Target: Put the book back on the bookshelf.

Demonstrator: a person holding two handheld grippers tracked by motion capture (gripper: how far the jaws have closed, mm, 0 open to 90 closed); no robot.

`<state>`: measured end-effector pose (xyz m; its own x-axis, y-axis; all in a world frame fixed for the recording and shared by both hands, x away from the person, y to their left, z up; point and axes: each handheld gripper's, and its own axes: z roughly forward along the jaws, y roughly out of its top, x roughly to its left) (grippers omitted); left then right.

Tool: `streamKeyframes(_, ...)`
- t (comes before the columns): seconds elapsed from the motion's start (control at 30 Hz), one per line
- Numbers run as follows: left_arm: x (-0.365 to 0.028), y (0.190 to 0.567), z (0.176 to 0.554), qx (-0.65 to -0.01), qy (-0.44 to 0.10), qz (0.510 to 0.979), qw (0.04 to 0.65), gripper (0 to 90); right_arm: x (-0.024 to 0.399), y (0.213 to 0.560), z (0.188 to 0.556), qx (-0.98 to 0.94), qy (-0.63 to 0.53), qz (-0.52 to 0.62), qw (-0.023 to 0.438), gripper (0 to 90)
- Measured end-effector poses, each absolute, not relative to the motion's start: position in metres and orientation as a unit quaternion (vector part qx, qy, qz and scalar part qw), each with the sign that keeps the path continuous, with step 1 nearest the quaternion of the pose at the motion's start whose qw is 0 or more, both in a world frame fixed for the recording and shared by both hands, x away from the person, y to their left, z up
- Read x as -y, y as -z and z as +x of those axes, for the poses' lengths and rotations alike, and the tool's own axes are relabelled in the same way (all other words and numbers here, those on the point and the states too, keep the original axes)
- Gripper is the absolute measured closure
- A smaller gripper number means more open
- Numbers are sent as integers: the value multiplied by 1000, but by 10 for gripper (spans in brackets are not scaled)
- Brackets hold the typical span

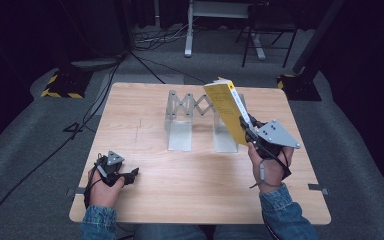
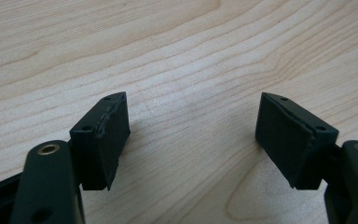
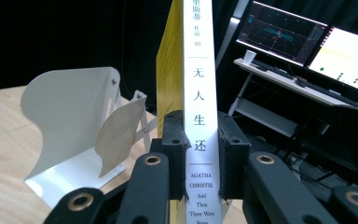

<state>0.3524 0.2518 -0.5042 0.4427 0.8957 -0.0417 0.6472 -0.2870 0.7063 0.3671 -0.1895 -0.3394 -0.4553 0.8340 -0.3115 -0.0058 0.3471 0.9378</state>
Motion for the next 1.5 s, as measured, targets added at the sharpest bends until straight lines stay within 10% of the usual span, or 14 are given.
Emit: streamKeyframes(1.5, -250, 505, 352, -486, -192, 786, 330, 248, 171, 376, 427, -626, -547, 373, 411, 762)
